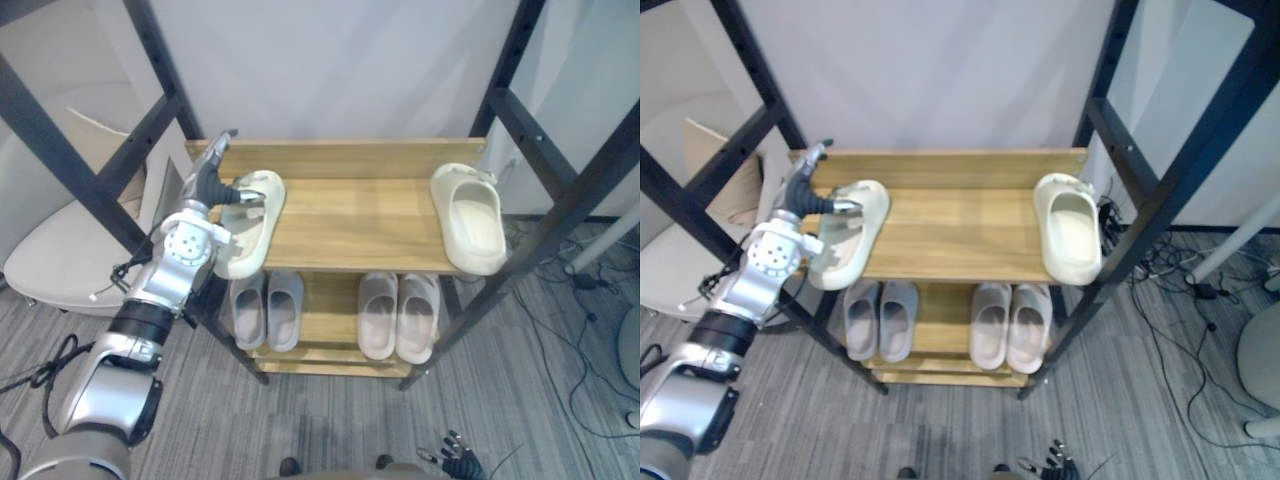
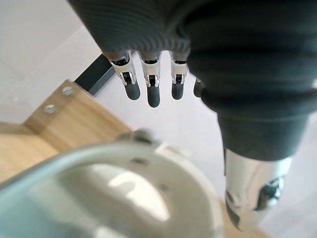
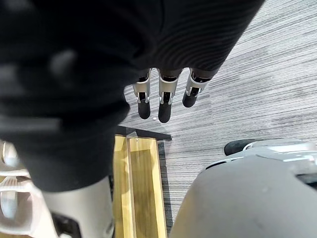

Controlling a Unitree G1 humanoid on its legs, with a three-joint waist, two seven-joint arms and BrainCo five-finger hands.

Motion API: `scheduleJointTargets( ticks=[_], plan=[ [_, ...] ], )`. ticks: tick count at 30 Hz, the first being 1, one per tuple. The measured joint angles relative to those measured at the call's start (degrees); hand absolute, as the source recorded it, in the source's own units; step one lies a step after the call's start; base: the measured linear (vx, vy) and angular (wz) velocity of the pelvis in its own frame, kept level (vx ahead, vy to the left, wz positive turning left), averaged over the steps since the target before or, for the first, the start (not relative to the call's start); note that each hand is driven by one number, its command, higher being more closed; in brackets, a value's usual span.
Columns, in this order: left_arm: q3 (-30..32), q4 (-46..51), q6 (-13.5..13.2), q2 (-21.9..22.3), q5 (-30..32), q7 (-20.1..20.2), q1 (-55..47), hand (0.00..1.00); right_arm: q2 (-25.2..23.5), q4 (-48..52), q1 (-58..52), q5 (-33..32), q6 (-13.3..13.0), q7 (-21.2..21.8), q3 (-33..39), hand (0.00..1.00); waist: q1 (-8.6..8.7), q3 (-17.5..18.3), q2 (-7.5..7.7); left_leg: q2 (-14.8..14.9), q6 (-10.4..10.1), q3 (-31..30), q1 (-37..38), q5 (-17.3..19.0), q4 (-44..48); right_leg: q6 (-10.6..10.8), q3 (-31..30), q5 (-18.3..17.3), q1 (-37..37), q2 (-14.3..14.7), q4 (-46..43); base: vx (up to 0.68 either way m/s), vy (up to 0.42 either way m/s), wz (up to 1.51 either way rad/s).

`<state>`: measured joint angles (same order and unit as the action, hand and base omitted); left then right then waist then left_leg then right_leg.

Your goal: Organize the slippers on the shoe rack

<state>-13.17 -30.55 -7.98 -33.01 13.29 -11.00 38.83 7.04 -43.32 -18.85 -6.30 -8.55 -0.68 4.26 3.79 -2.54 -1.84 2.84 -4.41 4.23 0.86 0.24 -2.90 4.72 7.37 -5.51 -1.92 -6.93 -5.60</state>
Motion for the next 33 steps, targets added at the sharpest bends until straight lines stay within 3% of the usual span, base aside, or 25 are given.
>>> scheduleJointTargets(
  ticks=[19,20,33],
  plan=[
    [1.5,-2.9,2.2,-1.5,5.3,-0.1,0.8,0.0,0.0,0.5,0.0,-0.4,0.0,-0.4,-0.2,0.0,-0.08,-1.2,-0.29,0.5,-0.2,0.7,-0.8,0.1,0.0,0.0,-0.3,0.0,-0.6,0.1,0.0,0.0,0.0,0.0],
    [1.5,-3.1,2.2,-1.5,5.8,-0.1,0.9,1.0,0.0,0.6,0.0,-0.4,0.0,-0.4,-0.3,0.0,-0.08,-1.3,-0.28,0.5,-0.2,0.7,-0.8,0.1,0.0,0.0,-0.3,0.0,-0.6,0.1,0.0,0.0,0.0,0.0],
    [-0.8,-5.2,2.5,-2.2,6.8,0.0,5.5,1.0,0.0,1.7,0.2,-0.4,0.1,-0.4,-0.4,0.0,0.24,-1.7,-0.39,0.1,-0.2,1.3,-2.1,0.1,0.0,-0.2,-1.4,1.0,-1.8,0.4,1.1,0.01,0.003,-0.04]
  ],
)
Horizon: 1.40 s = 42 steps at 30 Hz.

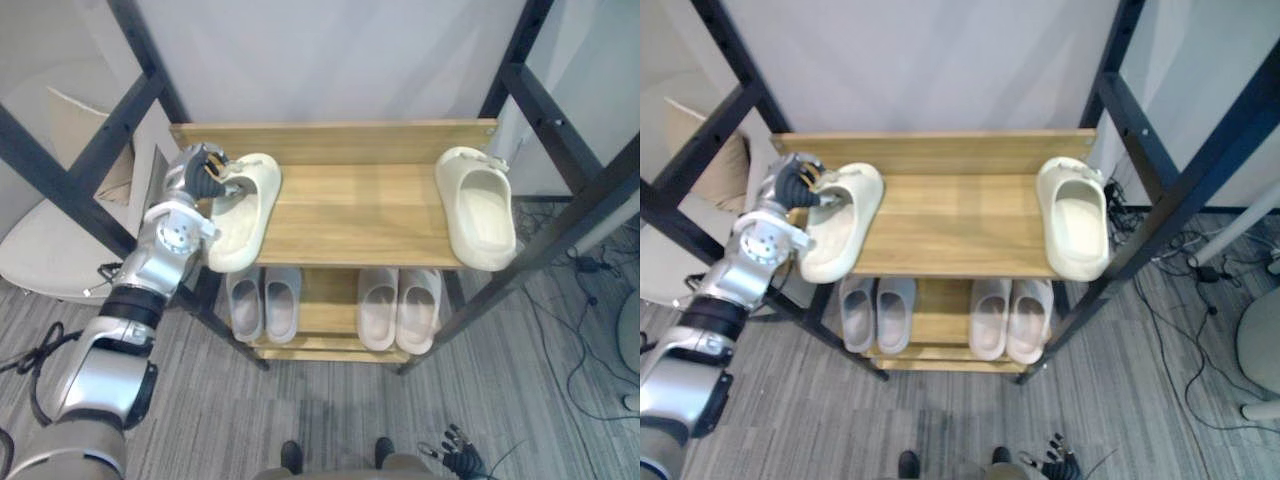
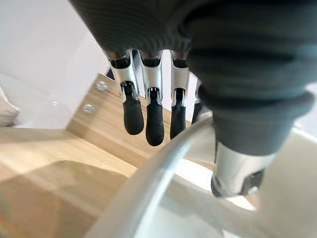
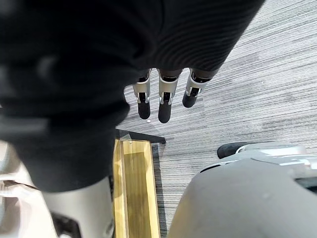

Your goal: Organize the slippers on the shoe rack

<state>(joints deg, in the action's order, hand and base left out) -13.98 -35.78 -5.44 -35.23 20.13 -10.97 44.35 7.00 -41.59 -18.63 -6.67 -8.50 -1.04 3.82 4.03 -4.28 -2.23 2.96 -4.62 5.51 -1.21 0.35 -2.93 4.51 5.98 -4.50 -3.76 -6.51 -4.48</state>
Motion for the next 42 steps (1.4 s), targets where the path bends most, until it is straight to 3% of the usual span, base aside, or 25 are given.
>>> scheduleJointTargets(
  ticks=[11,16,26,42],
  plan=[
    [-2.2,0.3,0.0,0.3,-1.3,0.1,0.3,1.0,0.1,-0.1,0.8,0.0,0.1,0.0,0.5,0.0,1.68,-0.6,-0.92,-0.7,0.5,0.1,0.3,-0.3,0.2,0.3,-0.5,3.5,1.7,-0.3,4.6,-0.04,0.016,-0.04],
    [-2.3,1.7,0.0,2.5,-2.8,0.1,0.3,1.0,0.2,-0.1,1.4,0.0,0.3,0.0,0.5,0.0,2.28,-0.7,-1.2,-0.8,0.7,0.1,0.3,-0.4,0.1,0.4,-0.4,4.6,2.4,-0.3,6.2,-0.02,0.003,-0.01],
    [-3.5,3.7,0.0,7.2,-4.5,-0.1,0.2,1.0,0.4,-0.3,2.9,0.0,0.9,0.0,0.4,0.0,3.54,-1.5,-1.97,-0.9,0.7,-0.3,1.2,-0.4,-0.1,0.4,-0.3,4.9,4.0,-0.3,7.7,0.0,0.0,0.01],
    [-1.8,0.2,2.2,10.5,-5.7,-2.5,5.0,1.0,0.4,0.4,3.1,0.0,1.0,-0.3,0.5,0.0,5.12,-2.6,-2.23,-0.8,0.6,3.2,1.3,-0.4,-1.0,0.6,-3.6,6.4,2.3,-0.2,9.0,-0.01,-0.001,-0.11]
  ],
)
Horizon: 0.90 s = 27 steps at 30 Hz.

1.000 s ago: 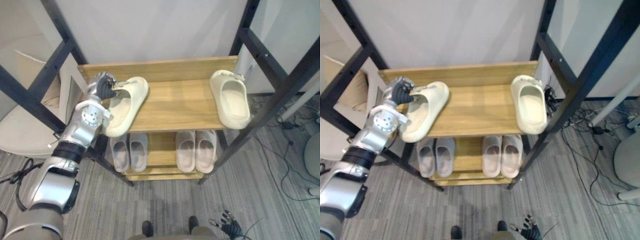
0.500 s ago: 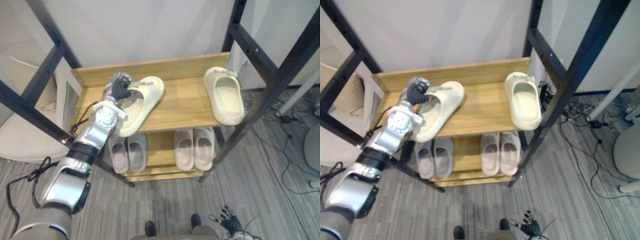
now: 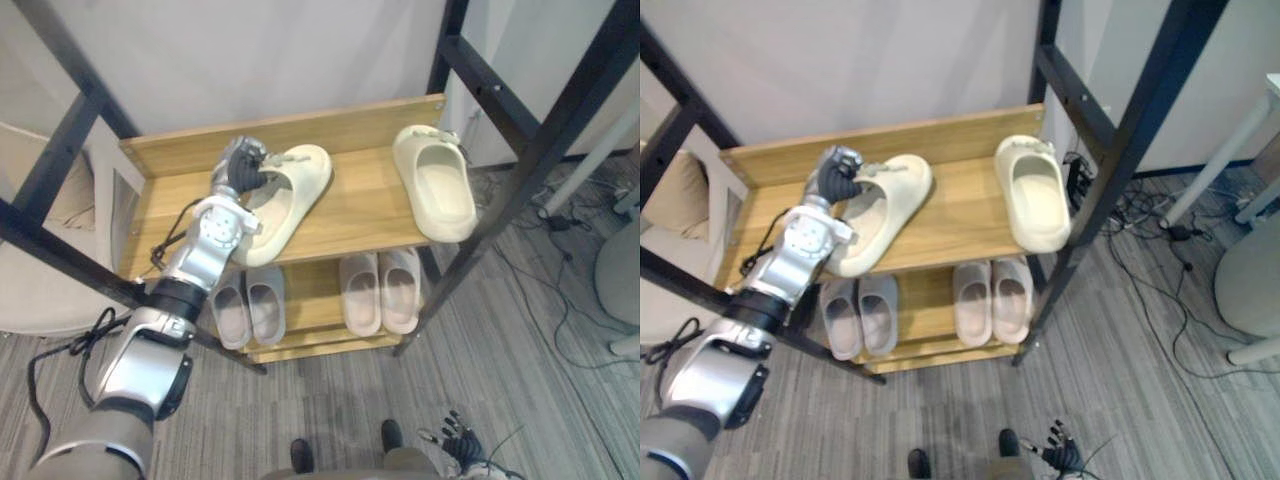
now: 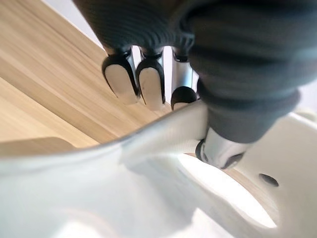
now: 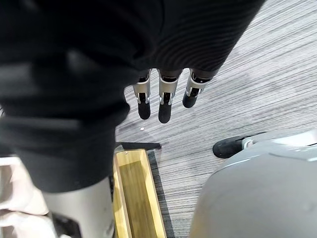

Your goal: Organize the slippers on the shoe rack

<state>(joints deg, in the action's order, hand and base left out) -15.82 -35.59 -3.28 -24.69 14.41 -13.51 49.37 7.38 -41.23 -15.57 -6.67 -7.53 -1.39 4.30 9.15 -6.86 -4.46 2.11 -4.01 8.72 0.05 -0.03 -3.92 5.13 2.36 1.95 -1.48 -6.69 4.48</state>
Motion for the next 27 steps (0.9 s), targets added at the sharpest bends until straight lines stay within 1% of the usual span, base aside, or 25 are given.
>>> scheduleJointTargets(
  ticks=[3,9,10,11,18,24,27],
  plan=[
    [0.1,-1.2,0.2,1.4,-0.3,0.0,1.7,1.0,0.0,0.2,0.0,0.0,0.0,0.0,0.0,0.0,0.17,-0.5,-0.08,0.1,0.0,0.2,0.0,0.0,0.0,0.0,-0.3,0.1,-0.2,0.1,0.0,-0.01,-0.01,-0.04],
    [1.7,-1.2,1.1,2.6,-1.3,-0.4,2.1,1.0,0.1,0.5,-0.1,0.0,0.2,0.0,0.0,0.0,0.21,-0.6,-0.07,0.2,0.0,1.5,0.0,0.3,0.0,0.0,-2.1,0.1,-1.1,0.3,-0.3,-0.01,-0.009,-0.13],
    [2.3,-1.3,1.2,3.6,-2.3,-0.6,2.3,1.0,0.1,0.7,-0.1,0.0,0.3,0.0,0.0,0.0,0.21,-0.6,-0.06,0.2,0.1,1.7,-0.1,0.5,0.1,0.0,-2.6,0.1,-1.3,0.3,-0.4,-0.01,-0.001,-0.11],
    [2.4,-1.3,1.3,4.3,-2.5,-1.1,2.6,0.0,0.1,1.0,-0.3,0.0,0.3,-0.1,0.0,0.0,0.22,-0.6,-0.06,0.1,0.1,1.8,-0.2,0.5,0.1,0.0,-2.7,0.1,-1.5,0.2,-0.5,-0.01,0.0,-0.08],
    [2.7,-3.5,1.5,8.2,-3.4,-1.4,5.0,0.0,0.0,2.5,-0.8,0.0,0.6,-0.2,-0.1,0.0,0.31,-0.9,-0.13,-0.1,0.4,1.7,-0.2,0.6,0.2,0.4,-2.9,-0.3,-1.9,-0.1,-1.2,0.0,-0.002,-0.01],
    [3.7,-3.6,1.5,10.1,-4.7,-2.5,5.1,0.0,-0.1,2.6,-0.9,0.0,0.6,-0.6,-0.1,0.0,0.33,-0.9,-0.13,-0.6,0.6,1.4,-0.2,0.7,0.3,0.7,-2.6,-0.5,-1.4,-0.5,-1.5,0.0,-0.002,0.02],
    [3.7,-4.0,1.5,10.1,-5.7,-2.6,5.1,0.0,-0.2,2.6,-0.8,0.0,0.7,-0.9,-0.1,0.0,0.55,-0.9,-0.14,-0.7,0.6,0.7,0.0,0.7,0.6,0.7,-1.8,-0.5,-0.6,-0.6,-1.4,-0.01,-0.016,0.12]
  ],
)
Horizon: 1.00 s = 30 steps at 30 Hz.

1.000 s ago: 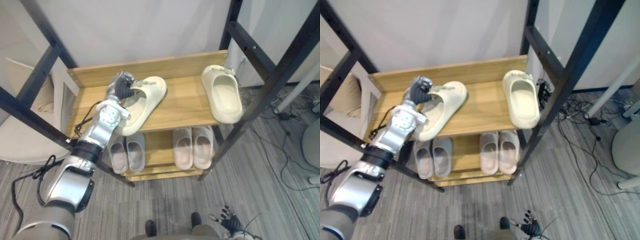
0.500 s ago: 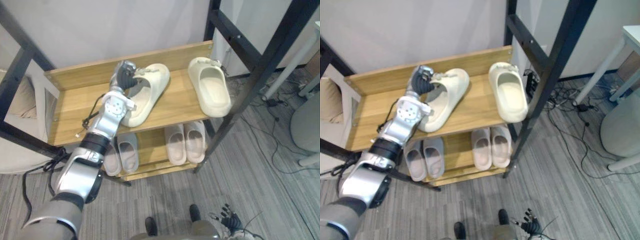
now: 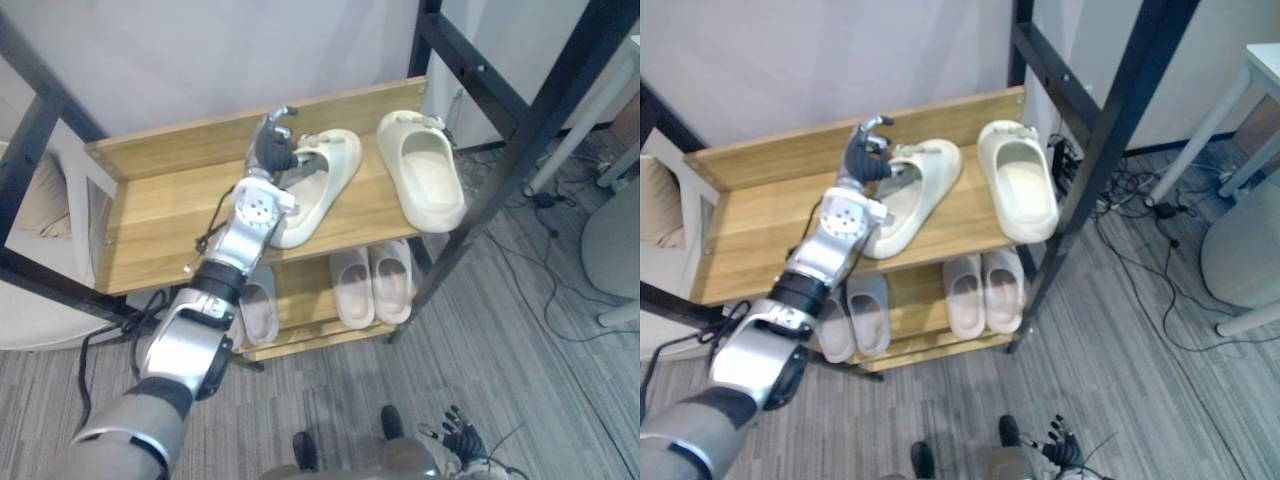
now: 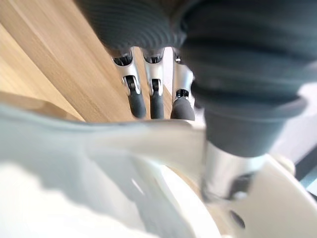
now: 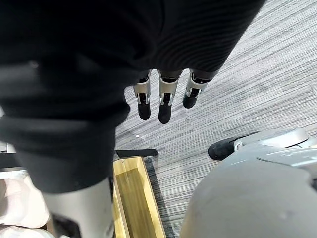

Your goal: Organize the slippers on the shoe rack

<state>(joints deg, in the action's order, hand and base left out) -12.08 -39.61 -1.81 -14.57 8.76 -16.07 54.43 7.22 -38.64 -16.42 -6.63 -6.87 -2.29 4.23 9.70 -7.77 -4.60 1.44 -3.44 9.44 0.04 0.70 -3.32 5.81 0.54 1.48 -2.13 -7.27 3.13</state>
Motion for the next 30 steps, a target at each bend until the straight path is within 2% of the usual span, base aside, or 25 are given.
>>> scheduleJointTargets(
  ticks=[8,14,20,22,25,30],
  plan=[
    [0.5,0.0,-0.1,-0.2,-1.6,-0.3,-1.0,0.0,0.1,-0.2,0.1,0.0,0.3,0.0,0.0,0.0,-0.15,-0.1,-0.13,0.2,0.0,-2.3,0.1,-0.1,0.5,-0.1,2.4,0.0,1.7,0.0,0.3,-0.03,-0.026,0.14],
    [1.6,6.6,-0.3,-0.4,-4.0,-1.2,-5.4,0.0,0.1,-0.4,0.1,0.0,0.6,0.0,0.0,0.0,-0.31,-0.1,-0.15,0.1,0.0,-3.6,0.1,-0.2,0.5,-0.2,4.0,-0.1,2.8,0.0,0.9,0.0,-0.019,0.13],
    [3.9,16.1,-1.9,-1.9,-10.7,-1.3,-14.2,0.0,0.3,-0.8,0.2,0.0,0.9,0.0,0.0,0.0,-1.03,0.0,-0.17,0.1,0.0,-5.2,0.8,-0.2,0.5,-0.7,5.6,-0.4,4.4,0.0,1.2,0.0,-0.018,0.12],
    [4.2,18.6,-2.9,-2.0,-15.3,-1.0,-17.8,0.0,0.5,-1.0,0.1,0.1,1.2,0.0,-0.1,0.0,-2.15,0.0,-0.16,0.1,0.0,-5.4,0.9,-0.3,0.5,-0.7,5.8,-0.4,4.7,0.0,1.2,-0.03,-0.014,0.04],
    [4.2,19.6,-3.0,-2.0,-20.3,0.1,-20.7,0.0,0.7,-1.3,0.3,0.1,1.5,0.0,-0.4,0.0,-2.32,0.0,-0.14,0.0,0.0,-7.0,1.2,-0.6,0.5,-0.8,7.5,-0.6,5.8,0.0,1.3,-0.04,-0.022,0.26],
    [4.1,22.6,-4.2,-1.9,-24.7,1.2,-25.2,0.0,1.8,-2.9,0.9,0.1,1.8,0.0,-2.0,0.0,-3.42,0.1,0.05,0.2,-0.3,-8.4,1.1,-1.0,0.3,-0.8,8.9,-0.7,6.2,0.1,1.6,-0.05,-0.027,0.15]
  ],
)
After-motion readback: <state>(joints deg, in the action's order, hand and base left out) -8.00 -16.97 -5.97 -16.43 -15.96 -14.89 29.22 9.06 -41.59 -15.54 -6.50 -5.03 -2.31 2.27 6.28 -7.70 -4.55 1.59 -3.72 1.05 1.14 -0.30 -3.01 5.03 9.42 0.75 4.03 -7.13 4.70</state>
